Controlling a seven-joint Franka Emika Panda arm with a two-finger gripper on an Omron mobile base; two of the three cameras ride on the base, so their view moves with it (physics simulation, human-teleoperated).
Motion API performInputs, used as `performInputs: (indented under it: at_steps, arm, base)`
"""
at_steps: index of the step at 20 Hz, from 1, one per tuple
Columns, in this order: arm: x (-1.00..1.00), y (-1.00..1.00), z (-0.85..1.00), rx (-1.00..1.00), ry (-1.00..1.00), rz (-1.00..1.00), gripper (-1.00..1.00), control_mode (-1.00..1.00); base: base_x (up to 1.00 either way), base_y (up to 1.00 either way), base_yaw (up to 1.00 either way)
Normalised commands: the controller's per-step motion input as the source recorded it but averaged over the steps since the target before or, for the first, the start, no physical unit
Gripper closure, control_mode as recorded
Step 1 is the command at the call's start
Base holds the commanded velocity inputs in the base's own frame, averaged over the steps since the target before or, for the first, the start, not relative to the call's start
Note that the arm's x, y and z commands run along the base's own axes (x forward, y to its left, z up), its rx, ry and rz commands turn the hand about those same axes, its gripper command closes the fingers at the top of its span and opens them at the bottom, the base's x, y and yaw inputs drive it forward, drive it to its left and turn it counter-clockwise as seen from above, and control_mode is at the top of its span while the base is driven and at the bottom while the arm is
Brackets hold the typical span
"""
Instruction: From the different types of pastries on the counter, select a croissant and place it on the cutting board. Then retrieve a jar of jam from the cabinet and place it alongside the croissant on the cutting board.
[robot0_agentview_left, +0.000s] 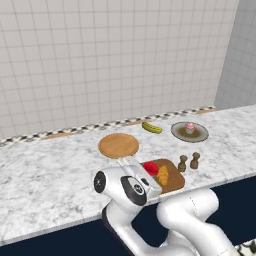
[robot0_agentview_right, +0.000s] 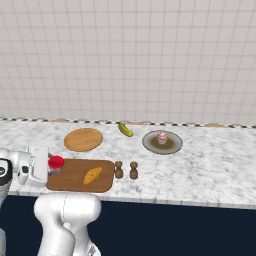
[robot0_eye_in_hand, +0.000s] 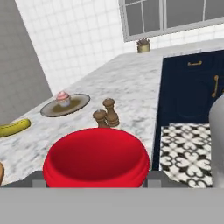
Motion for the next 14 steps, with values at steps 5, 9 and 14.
performInputs:
  at_steps: [5,9,14]
  arm:
    - [0.43,0.00,-0.56,-0.13,0.00,0.00,1.00,-1.00]
    - [0.45,0.04,-0.33,-0.06,0.03,0.00,1.00,-1.00]
    - [0.45,0.03,-0.18,0.00,0.10,0.00,1.00,-1.00]
  base:
    - [0.00,0.00,0.00]
    - [0.00,0.00,0.00]
    - [0.00,0.00,0.00]
